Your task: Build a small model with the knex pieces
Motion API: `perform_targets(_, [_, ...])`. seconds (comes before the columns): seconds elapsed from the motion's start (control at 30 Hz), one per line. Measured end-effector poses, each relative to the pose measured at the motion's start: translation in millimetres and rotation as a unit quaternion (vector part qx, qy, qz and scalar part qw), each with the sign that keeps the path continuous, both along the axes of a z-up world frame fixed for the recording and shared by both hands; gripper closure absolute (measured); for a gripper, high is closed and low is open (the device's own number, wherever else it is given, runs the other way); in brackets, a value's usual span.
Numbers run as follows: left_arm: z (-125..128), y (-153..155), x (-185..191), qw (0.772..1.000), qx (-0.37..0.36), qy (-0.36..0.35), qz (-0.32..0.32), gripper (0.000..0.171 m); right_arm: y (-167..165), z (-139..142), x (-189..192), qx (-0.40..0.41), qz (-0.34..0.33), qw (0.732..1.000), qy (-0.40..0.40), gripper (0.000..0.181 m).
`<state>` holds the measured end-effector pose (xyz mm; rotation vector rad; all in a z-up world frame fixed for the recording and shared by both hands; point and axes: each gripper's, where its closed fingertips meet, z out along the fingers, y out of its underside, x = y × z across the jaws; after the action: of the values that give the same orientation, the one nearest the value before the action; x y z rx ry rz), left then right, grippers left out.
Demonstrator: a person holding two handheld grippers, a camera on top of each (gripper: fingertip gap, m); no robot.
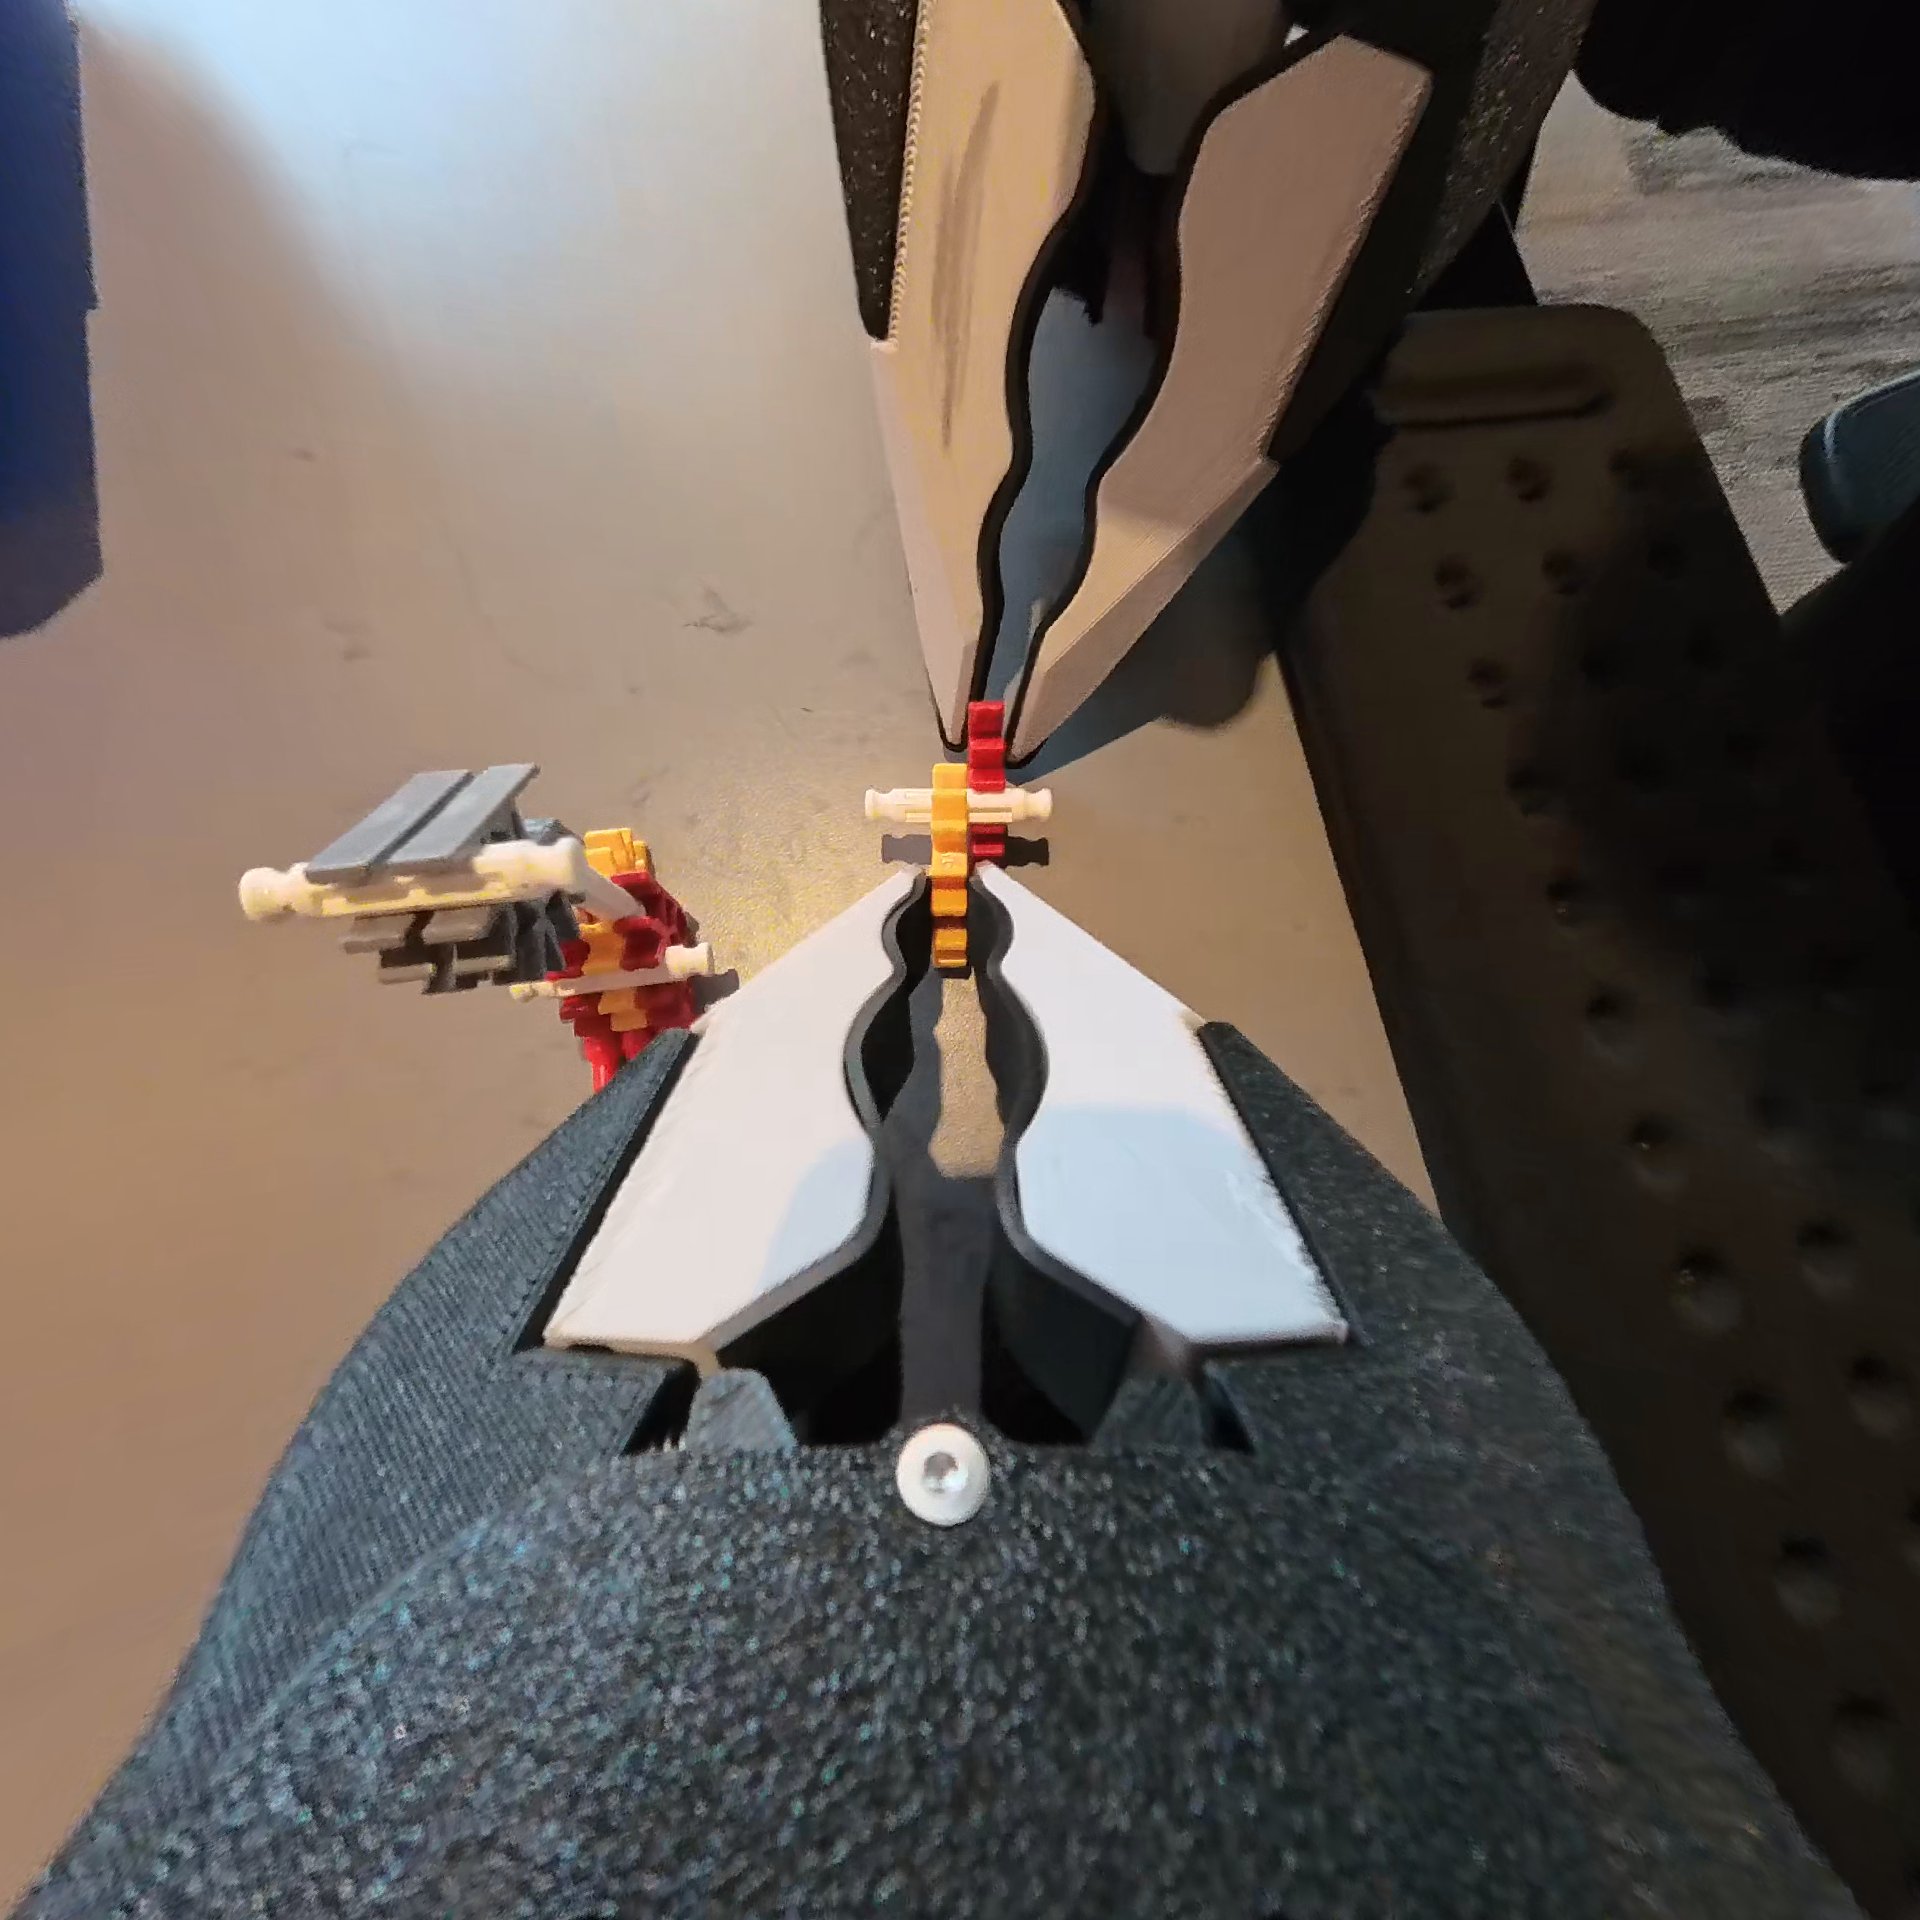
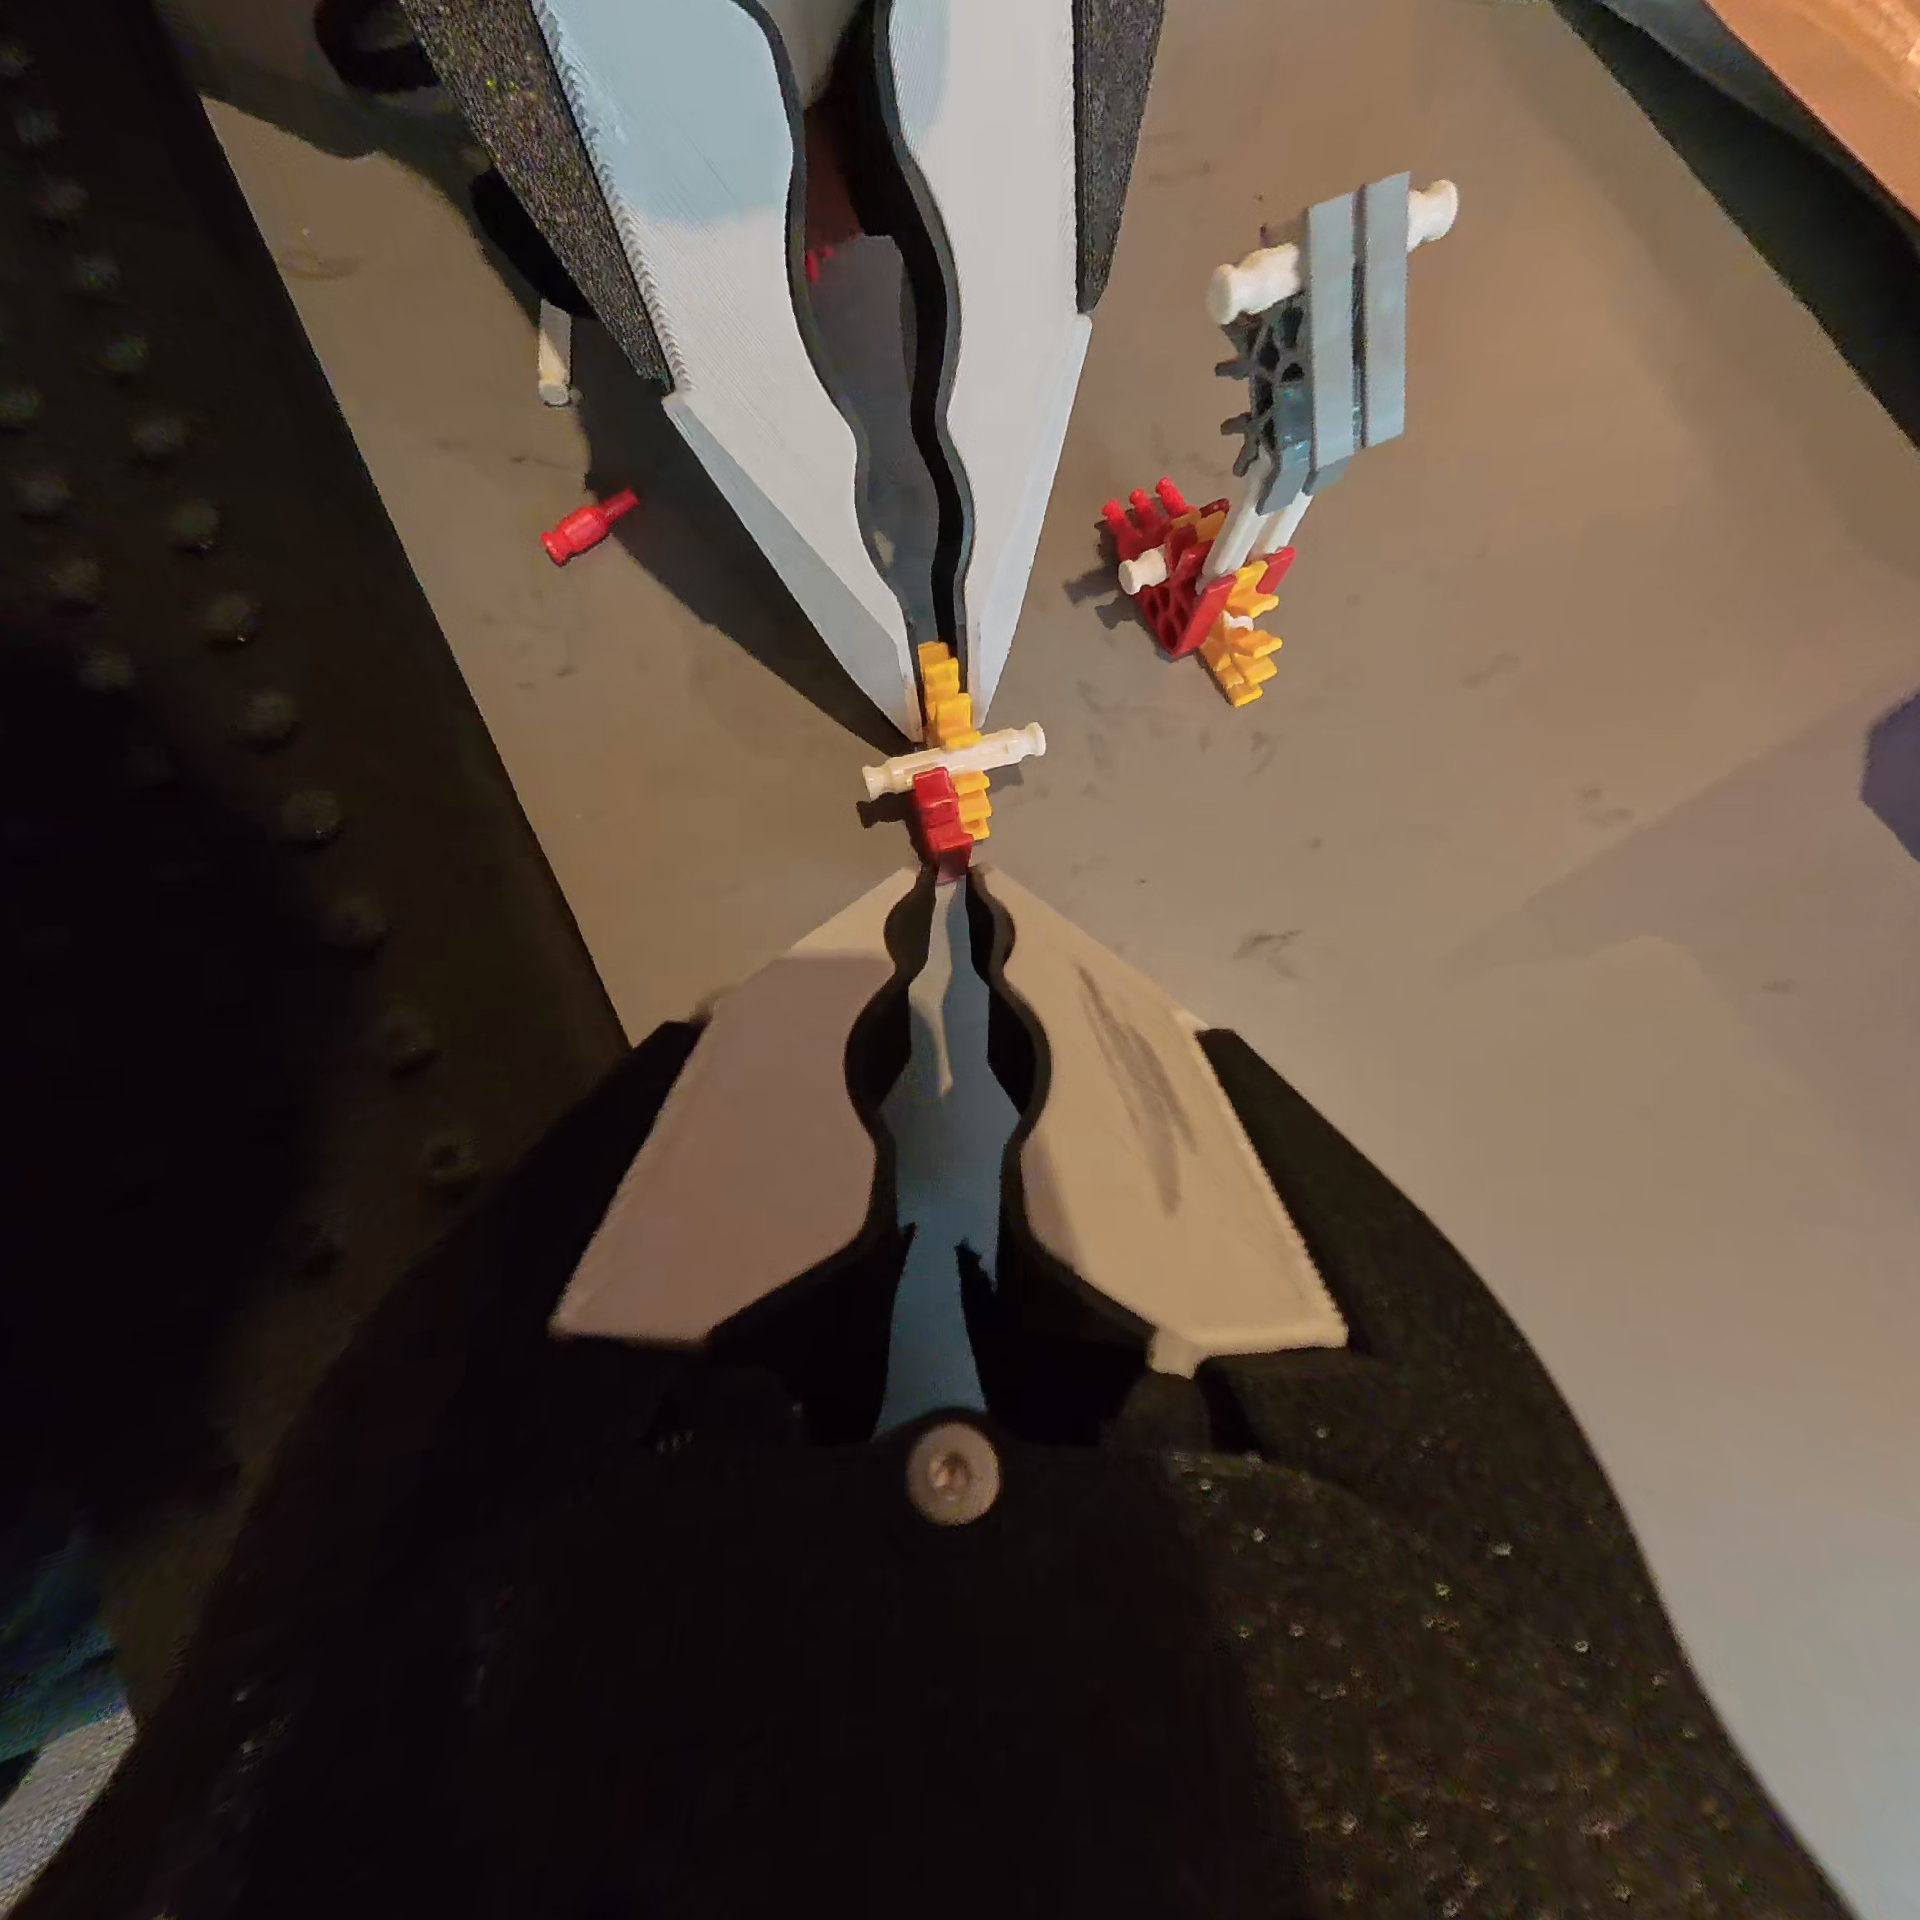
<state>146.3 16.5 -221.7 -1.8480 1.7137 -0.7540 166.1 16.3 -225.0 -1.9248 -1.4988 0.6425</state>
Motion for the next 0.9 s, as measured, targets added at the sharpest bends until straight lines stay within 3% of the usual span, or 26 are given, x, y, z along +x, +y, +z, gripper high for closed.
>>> perform_targets(0.27, [-0.5,-1.3,1.2,1.000,0.009,0.007,-0.009,0.166,0.1,1.7,1.8,0.005,0.002,1.000,-0.003,0.169])
perform_targets(0.9, [1.6,-0.6,3.2,1.000,0.030,-0.009,0.002,0.166,-1.9,0.2,-1.4,0.000,0.002,1.000,0.009,0.175])
